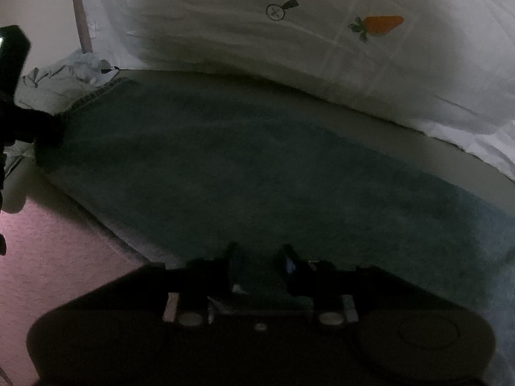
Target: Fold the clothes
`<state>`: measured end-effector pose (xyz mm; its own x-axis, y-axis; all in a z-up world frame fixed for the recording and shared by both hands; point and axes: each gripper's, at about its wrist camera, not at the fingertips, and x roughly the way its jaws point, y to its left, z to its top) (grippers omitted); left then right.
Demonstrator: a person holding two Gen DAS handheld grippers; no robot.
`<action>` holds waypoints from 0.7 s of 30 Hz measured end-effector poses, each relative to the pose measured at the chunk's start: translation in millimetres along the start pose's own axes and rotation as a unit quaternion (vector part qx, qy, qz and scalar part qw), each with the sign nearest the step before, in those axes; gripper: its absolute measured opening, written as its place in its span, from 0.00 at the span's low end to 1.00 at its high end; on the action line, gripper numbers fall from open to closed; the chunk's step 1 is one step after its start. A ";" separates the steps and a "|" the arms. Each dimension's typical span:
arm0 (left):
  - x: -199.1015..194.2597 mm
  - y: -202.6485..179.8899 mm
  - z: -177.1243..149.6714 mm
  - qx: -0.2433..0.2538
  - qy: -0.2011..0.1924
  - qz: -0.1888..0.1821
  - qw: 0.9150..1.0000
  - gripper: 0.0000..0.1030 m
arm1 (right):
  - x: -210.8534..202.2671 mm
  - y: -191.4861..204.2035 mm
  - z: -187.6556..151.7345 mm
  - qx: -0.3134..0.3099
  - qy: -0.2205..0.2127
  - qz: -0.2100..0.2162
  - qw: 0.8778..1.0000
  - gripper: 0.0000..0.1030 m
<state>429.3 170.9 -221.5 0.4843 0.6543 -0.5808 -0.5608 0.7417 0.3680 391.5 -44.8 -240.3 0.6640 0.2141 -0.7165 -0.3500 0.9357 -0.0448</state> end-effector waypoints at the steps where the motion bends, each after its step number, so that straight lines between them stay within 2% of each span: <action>1: -0.7 -3.9 -0.7 0.009 -0.001 0.009 1.000 0.35 | 0.2 -0.2 0.0 -0.001 -0.001 0.000 1.000 0.30; 3: 0.8 -9.1 0.2 0.019 -0.004 0.014 1.000 0.35 | 0.1 -1.1 -0.4 -0.003 -0.003 0.002 1.000 0.31; 5: 5.7 -8.0 1.9 0.013 -0.004 0.001 1.000 0.35 | 0.1 -2.1 -1.1 -0.005 -0.005 0.003 1.000 0.32; 7: 12.8 0.1 1.7 -0.016 0.008 -0.030 0.999 0.36 | 0.2 -3.0 -1.7 -0.006 -0.008 0.004 1.000 0.33; 8: 18.4 6.8 0.9 -0.042 0.016 -0.049 0.998 0.45 | 0.4 -3.6 -2.0 -0.007 -0.009 0.004 1.000 0.33; 10: 29.8 22.4 -1.2 -0.102 0.032 -0.083 0.991 0.47 | 1.1 -4.9 -2.0 -0.005 -0.011 0.005 1.000 0.33; 11: 32.6 27.3 0.0 -0.114 0.037 -0.090 0.989 0.45 | 1.5 -5.4 -1.8 -0.004 -0.011 0.005 1.000 0.34; 12: 32.6 30.1 2.4 -0.119 0.040 -0.094 0.988 0.35 | 1.9 -5.5 -1.2 -0.006 -0.011 0.005 1.000 0.34; 14: 27.2 32.9 8.7 -0.125 0.036 -0.095 0.987 0.25 | 3.2 -4.7 0.6 -0.025 -0.011 0.008 1.000 0.34; 16: 16.9 31.8 17.1 -0.122 0.026 -0.093 0.988 0.23 | 4.9 -10.0 3.8 -0.023 -0.005 0.018 1.000 0.37; 18: -0.1 29.6 30.3 -0.113 -0.001 -0.098 0.989 0.19 | 4.4 -21.3 7.8 0.003 0.012 0.021 1.000 0.39; 21: -32.3 30.3 57.3 -0.128 -0.043 -0.144 0.980 0.18 | -3.5 -43.2 9.3 0.045 0.028 0.010 0.999 0.38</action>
<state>435.2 180.7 -149.9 0.6964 0.4413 -0.5659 -0.5370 0.8436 -0.0030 410.4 -83.3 -229.4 0.6184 0.2198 -0.7545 -0.3002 0.9533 0.0317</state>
